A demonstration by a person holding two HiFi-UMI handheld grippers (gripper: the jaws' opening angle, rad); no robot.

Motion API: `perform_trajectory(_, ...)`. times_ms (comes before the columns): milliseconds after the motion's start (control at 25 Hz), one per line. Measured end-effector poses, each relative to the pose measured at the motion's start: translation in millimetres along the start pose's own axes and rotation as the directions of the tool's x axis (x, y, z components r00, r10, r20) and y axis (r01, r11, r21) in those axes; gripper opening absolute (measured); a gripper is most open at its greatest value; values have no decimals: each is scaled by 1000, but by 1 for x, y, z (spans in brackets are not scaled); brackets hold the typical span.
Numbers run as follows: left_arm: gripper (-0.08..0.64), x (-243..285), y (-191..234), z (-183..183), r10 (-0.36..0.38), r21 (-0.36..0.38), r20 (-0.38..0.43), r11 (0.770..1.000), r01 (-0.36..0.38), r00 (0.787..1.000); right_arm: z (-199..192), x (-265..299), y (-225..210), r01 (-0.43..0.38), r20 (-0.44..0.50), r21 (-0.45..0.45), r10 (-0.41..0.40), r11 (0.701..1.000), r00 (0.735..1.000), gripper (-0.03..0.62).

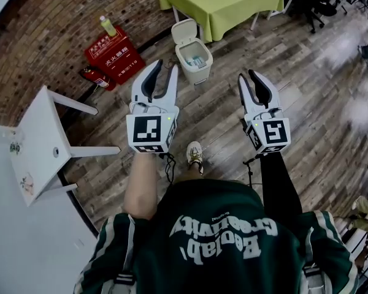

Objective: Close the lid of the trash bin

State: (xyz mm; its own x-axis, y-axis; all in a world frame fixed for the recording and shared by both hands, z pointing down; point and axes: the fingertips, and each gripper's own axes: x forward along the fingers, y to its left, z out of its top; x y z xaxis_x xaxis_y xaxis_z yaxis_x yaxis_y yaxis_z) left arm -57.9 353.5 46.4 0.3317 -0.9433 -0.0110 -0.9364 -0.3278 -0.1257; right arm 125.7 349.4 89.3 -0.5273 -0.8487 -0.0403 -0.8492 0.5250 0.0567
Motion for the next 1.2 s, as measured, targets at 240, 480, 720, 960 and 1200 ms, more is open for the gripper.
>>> perform_trajectory(240, 117, 37, 43, -6, -9, 5, -4, 1000, 9, 1000, 0, 56, 1, 3, 4, 9, -3, 1000, 1000, 116)
perform_trajectory(480, 117, 71, 79, -18, -12, -2, -11, 1000, 12, 1000, -1, 104, -1, 8, 11, 1, -8, 1000, 1000, 116)
perform_trajectory(720, 117, 96, 109, -24, -24, -1, -9, 1000, 24, 1000, 0, 145, -2, 19, 18, -8, -19, 1000, 1000, 117)
perform_trajectory(960, 117, 114, 133, -30, -23, -4, -8, 1000, 23, 1000, -3, 176, -4, 25, 9, -9, -25, 1000, 1000, 126)
perform_trajectory(1200, 117, 132, 148, -39, -20, -5, -12, 1000, 20, 1000, -8, 197, -7, 21, 1, -8, -21, 1000, 1000, 139)
